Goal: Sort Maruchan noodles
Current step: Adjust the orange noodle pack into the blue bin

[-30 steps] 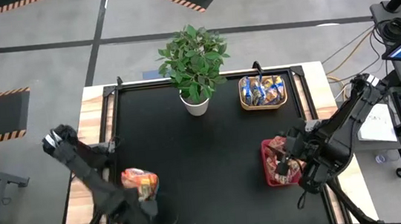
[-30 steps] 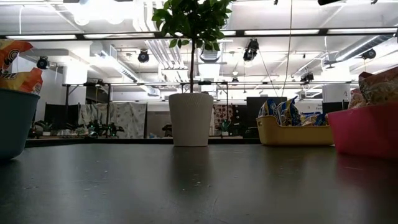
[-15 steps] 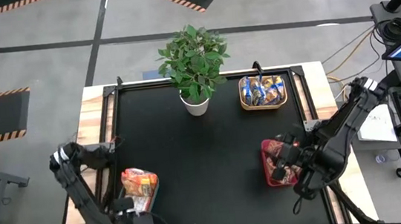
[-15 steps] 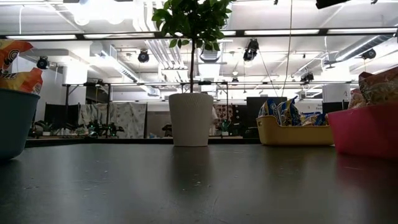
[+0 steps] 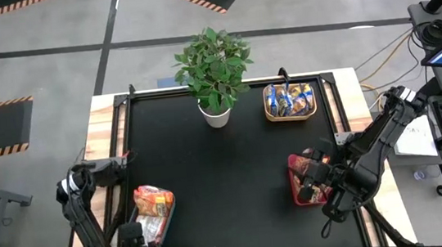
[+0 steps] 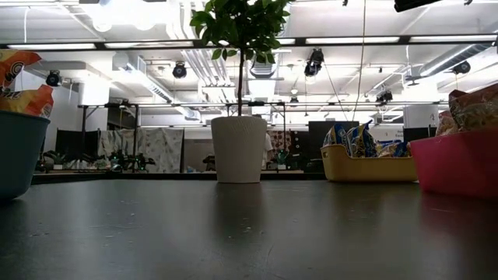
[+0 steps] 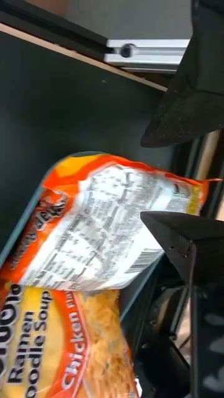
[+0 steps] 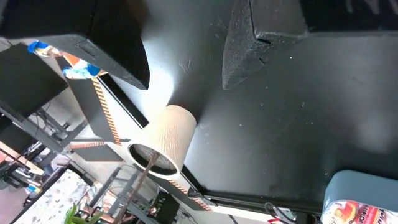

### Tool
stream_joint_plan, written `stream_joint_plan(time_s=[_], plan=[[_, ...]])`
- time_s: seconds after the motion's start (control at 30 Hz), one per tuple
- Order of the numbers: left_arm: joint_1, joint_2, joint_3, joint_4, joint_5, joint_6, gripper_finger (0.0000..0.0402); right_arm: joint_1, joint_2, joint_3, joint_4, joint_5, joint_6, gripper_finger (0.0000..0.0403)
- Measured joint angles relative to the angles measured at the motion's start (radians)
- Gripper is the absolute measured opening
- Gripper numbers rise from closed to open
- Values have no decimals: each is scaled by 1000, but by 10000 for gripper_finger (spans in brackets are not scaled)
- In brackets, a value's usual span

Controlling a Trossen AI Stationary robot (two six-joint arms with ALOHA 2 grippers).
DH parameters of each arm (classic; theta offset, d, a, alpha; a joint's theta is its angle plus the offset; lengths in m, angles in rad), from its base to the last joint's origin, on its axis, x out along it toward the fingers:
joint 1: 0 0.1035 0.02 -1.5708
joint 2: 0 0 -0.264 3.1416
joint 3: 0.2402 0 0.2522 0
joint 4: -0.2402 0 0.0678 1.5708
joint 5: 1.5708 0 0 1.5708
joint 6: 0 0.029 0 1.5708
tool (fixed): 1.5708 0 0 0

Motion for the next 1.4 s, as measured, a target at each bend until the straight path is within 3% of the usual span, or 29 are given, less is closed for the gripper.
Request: stream_joint_plan(time_s=[0.13, 0.67, 0.77, 0.9, 0.97, 1.07, 1.23, 1.4], plan=[[-5, 0, -1, 8, -48, -35, 156, 0, 0, 0, 4, 0, 0, 194], [-5, 0, -70, 62, -78, -51, 143, 0, 0, 0, 9, 0, 0, 194], [-5, 0, -95, 79, -62, -42, 113, 0, 0, 0, 9, 0, 0, 194], [-5, 0, -97, 66, -44, -22, 31, 0, 0, 0, 9, 0, -1, 194], [-3, 0, -87, 15, -47, -28, 10, 0, 0, -1, 9, 0, 0, 194], [-1, -8, -78, -30, -119, -64, 4, 0, 0, -1, 9, 0, 0, 194], [19, -38, -80, -31, -333, -118, 1, 0, 0, -1, 12, 0, -1, 194], [49, -46, -80, -30, -367, -84, 0, 0, 0, -2, 43, 0, -4, 194]])
